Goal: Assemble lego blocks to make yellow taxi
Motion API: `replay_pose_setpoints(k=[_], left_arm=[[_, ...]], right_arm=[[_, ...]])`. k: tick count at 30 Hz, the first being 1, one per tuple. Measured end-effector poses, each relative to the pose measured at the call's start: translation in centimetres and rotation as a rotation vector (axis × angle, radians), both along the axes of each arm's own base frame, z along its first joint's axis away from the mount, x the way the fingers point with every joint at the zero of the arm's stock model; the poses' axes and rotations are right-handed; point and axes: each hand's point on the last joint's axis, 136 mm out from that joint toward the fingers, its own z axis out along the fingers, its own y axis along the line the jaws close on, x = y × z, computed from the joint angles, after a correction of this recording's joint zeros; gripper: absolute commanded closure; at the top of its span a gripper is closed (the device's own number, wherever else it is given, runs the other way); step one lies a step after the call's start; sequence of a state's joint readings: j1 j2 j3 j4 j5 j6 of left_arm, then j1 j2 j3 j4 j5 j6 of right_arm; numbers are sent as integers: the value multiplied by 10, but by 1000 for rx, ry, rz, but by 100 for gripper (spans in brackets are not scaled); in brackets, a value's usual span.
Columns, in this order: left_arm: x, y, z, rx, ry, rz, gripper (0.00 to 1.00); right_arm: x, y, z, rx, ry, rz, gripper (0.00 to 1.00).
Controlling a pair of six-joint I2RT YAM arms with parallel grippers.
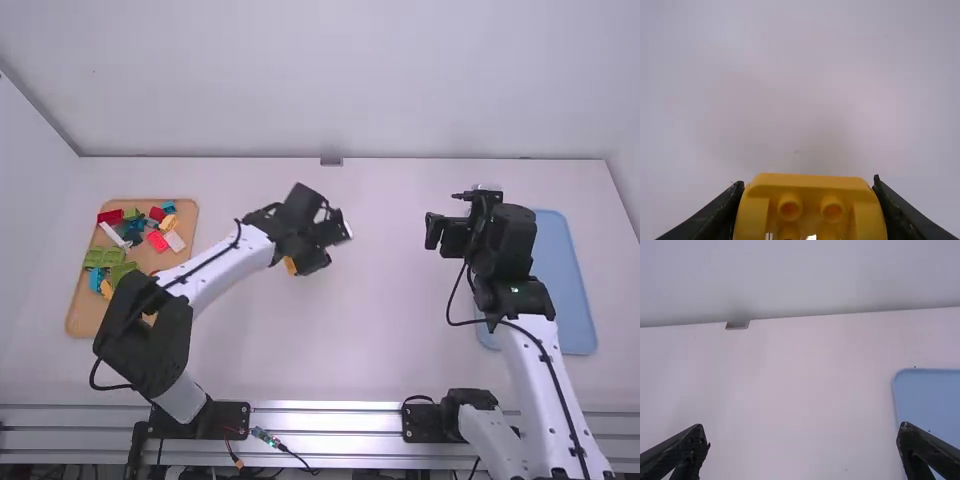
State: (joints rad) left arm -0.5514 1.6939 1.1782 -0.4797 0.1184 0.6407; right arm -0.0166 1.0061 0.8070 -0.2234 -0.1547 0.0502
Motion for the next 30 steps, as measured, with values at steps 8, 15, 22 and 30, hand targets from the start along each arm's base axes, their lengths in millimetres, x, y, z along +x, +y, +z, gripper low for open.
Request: replay_pose_setpoints(k=[8, 15, 22, 30], left_arm=[[-61, -37, -42, 62, -7, -283, 98], [-77, -31, -65, 57, 13, -312, 98], [-78, -39, -70, -6, -2, -297, 99], [-83, -33, -88, 52, 105, -259, 98]], right_arm=[[-12, -5, 13, 1, -30, -16, 1], [-14, 5, 14, 2, -30, 13, 1], [-14, 6, 14, 2, -30, 15, 1], [-14, 6, 14, 1, -30, 16, 1]])
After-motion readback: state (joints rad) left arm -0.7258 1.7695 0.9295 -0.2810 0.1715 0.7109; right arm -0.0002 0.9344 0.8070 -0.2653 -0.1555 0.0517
